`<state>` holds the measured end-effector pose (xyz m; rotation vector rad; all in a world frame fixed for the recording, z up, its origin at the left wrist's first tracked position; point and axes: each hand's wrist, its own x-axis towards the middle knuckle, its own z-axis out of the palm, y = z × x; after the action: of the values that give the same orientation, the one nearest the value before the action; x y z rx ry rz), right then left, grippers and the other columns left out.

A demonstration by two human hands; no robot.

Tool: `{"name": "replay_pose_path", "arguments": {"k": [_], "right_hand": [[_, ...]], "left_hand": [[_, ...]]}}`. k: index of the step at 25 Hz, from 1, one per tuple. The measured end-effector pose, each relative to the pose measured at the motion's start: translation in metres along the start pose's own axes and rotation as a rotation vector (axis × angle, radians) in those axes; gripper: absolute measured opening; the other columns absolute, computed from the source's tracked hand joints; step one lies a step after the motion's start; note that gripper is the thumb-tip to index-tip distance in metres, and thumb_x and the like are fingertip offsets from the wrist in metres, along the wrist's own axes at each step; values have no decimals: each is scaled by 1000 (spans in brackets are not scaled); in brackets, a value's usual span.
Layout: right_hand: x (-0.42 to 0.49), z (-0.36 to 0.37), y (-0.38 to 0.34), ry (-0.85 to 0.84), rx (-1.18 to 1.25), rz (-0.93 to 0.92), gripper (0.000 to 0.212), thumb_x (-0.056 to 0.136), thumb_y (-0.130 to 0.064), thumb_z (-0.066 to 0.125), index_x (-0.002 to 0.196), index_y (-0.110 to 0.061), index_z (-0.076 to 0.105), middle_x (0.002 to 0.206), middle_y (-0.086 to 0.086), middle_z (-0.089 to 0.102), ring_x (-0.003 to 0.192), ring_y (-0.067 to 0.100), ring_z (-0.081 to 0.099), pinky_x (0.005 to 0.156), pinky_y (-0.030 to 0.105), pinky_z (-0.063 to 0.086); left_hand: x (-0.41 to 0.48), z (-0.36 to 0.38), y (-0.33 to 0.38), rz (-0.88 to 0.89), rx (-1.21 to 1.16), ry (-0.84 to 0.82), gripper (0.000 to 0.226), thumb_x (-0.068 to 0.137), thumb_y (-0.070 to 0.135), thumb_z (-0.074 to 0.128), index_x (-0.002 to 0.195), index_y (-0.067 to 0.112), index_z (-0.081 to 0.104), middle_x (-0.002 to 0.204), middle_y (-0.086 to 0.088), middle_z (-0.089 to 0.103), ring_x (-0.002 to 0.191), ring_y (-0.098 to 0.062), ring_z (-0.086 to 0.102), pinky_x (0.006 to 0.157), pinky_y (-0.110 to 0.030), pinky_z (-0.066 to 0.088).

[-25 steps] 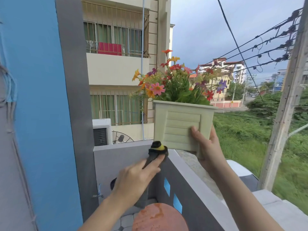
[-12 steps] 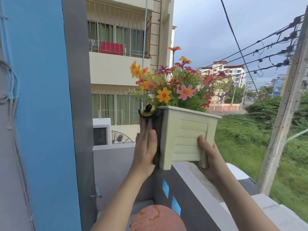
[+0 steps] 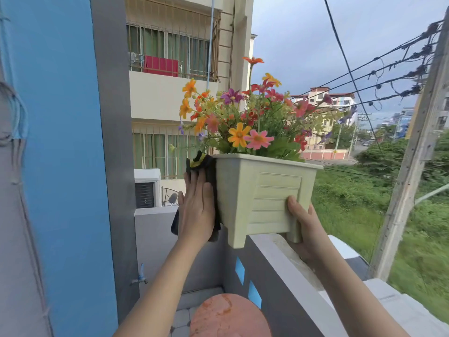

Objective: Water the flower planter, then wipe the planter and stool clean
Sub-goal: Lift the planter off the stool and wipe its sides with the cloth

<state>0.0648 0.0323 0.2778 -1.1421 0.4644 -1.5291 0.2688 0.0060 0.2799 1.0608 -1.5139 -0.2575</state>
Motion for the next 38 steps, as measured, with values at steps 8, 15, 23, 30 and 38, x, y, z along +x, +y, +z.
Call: {"name": "replay_pose_path", "arguments": {"k": [8, 15, 23, 30, 38], "right_hand": [[5, -3, 3, -57, -9, 130, 96, 35, -44, 96, 116, -8, 59, 101, 11, 75, 88, 25, 73, 64, 40, 60], [8, 9, -14, 11, -613, 161, 57, 72, -62, 56, 120, -31, 54, 112, -3, 69, 91, 14, 67, 70, 35, 58], [10, 48, 19, 199, -473, 95, 38, 98, -47, 39, 133, -32, 35, 99, -10, 63, 75, 6, 64, 63, 33, 59], [-13, 61, 20, -21, -402, 223, 73, 75, -70, 60, 138, -61, 23, 133, -28, 49, 119, 17, 58, 94, 61, 48], [-6, 48, 51, 181, -416, -153, 75, 81, -41, 68, 145, -23, 33, 128, 0, 64, 118, 18, 61, 101, 49, 49]], "left_hand": [[5, -19, -5, -282, -392, -109, 55, 83, 71, 39, 124, 37, 53, 120, 13, 61, 115, -10, 54, 100, -37, 42], [-3, -37, 9, -164, -280, 210, 36, 92, 43, 50, 123, 25, 55, 100, 19, 62, 96, -4, 57, 77, -14, 42], [-14, -27, 13, -117, 102, 456, 66, 86, 54, 37, 137, 14, 44, 118, -16, 65, 106, -37, 57, 85, -43, 44], [-27, -17, 5, -56, 223, 514, 65, 89, 53, 35, 134, 8, 47, 115, -20, 65, 96, -41, 62, 72, -40, 45], [-29, -13, 10, 129, 238, 349, 67, 90, 56, 34, 133, 7, 50, 109, -19, 65, 91, -40, 63, 68, -42, 51]]}}
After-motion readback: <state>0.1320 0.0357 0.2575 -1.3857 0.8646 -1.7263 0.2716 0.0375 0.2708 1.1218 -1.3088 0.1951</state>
